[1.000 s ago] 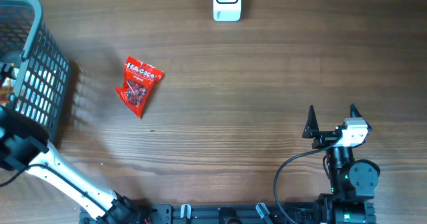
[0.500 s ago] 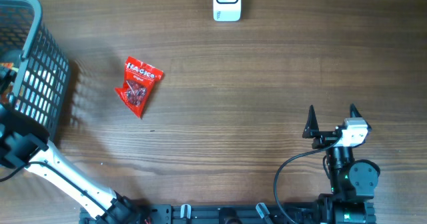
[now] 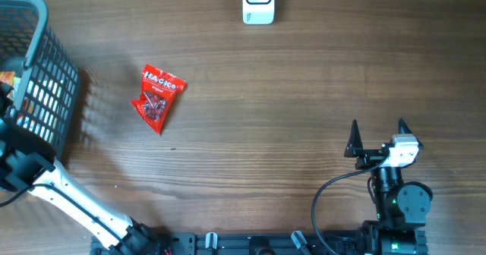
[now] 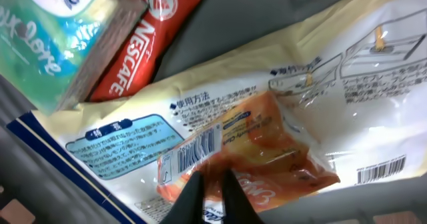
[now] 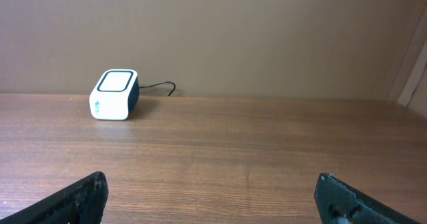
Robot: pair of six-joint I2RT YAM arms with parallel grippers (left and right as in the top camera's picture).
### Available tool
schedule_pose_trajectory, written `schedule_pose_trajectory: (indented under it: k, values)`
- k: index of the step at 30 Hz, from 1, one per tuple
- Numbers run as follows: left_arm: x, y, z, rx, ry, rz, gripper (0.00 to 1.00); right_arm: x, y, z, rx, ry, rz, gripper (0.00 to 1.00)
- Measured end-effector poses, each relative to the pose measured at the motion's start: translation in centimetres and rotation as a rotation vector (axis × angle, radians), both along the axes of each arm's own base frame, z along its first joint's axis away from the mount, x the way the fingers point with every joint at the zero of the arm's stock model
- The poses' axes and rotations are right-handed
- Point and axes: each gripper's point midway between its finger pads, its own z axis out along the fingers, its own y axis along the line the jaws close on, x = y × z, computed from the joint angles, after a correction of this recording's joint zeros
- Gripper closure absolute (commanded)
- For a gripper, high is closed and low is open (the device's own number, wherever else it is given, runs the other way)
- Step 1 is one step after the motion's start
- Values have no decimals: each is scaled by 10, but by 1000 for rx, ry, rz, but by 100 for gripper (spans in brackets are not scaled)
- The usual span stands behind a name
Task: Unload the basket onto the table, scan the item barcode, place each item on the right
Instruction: 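Reach the left gripper back into the basket and grasp the orange box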
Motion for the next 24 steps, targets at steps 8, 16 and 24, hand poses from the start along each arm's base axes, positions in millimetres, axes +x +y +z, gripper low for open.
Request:
schedule_pose_trajectory:
  k: [8, 16, 24]
  values:
    - [-10, -10, 1, -42, 40, -20, 3, 0, 0, 0, 0, 0, 0, 0]
    - [-7, -8, 13, -13, 12, -24, 0, 0, 0, 0, 0, 0, 0, 0]
    - [9, -28, 78, 24, -159, -222, 0, 0, 0, 0, 0, 0, 0, 0]
